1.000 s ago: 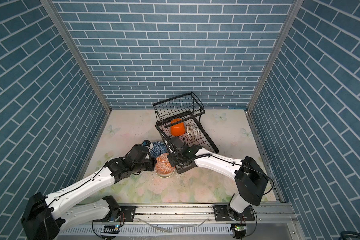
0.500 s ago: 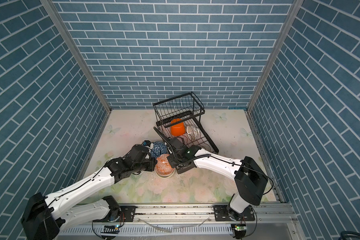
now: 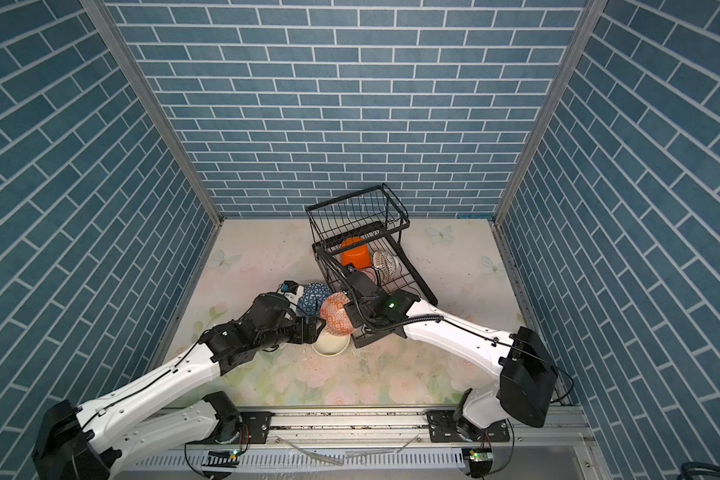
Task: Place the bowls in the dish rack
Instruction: 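Grasp the orange-patterned bowl with the right gripper while the left gripper releases and draws back, then lower the orange-patterned bowl into the rack slots beside the white bowl with the right gripper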
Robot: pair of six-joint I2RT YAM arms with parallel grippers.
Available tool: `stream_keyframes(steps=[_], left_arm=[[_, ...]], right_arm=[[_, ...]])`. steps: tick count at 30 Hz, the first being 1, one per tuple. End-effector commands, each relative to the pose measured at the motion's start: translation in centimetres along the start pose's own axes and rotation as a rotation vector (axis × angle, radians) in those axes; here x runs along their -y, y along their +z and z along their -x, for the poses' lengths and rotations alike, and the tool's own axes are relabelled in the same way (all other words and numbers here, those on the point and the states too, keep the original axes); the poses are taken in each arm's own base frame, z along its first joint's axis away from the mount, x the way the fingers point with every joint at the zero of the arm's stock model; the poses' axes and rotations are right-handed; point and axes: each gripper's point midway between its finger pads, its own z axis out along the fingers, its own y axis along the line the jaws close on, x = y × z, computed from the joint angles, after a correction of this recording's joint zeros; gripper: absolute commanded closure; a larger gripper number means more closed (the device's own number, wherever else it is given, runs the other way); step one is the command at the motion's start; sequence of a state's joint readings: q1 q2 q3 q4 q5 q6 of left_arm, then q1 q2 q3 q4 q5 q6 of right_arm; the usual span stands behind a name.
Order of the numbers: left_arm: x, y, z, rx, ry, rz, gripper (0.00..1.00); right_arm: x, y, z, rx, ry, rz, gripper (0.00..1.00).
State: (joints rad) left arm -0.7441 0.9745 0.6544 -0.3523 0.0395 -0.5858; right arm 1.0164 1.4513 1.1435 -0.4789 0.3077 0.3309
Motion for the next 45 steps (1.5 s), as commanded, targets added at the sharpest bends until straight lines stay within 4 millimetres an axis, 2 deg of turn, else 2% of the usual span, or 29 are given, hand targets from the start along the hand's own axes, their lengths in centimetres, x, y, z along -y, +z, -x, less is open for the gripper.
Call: stream_keyframes(steps=[1,5,9,16,23,36,45], left_arm=[[-0.3,0.0,0.0,0.034,-0.001,-0.003,0.05],[-0.6,-0.1,-0.1,0.050,-0.008,-0.002,0.04],[-0.7,-0.3,-0.1,0.069,-0.011,-0.006,0.02],[-1.1,-0.4,-0.1,0.079,-0.021,0.004,0.00],[-1.4,-0.4,-0.3,0.082,-0.030,0.014,0.00],[-2.5,-2.8,0.6,0.205,-0.031,0.025,0.00],[-3.2,-3.1,0.4,0.212,-0.035,0.058,0.00]], right_arm=[[3.7,-1.7,2.2,0.090,-0.040,-0.207,1.00],[5.9,-1.6,2.9,0.118,-0.093,-0.363,1.00],[7.4,-1.4,4.0,0.170,-0.148,-0.487,1.00],[8.6,-0.2,5.7,0.230,-0.216,-0.596,1.00],[9.9,2.1,6.4,0.231,-0.253,-0.650,1.00],[10.0,6.6,7.5,0.225,-0.384,-0.774,1.00],[10.1,8.2,8.4,0.245,-0.469,-0.863,1.00]])
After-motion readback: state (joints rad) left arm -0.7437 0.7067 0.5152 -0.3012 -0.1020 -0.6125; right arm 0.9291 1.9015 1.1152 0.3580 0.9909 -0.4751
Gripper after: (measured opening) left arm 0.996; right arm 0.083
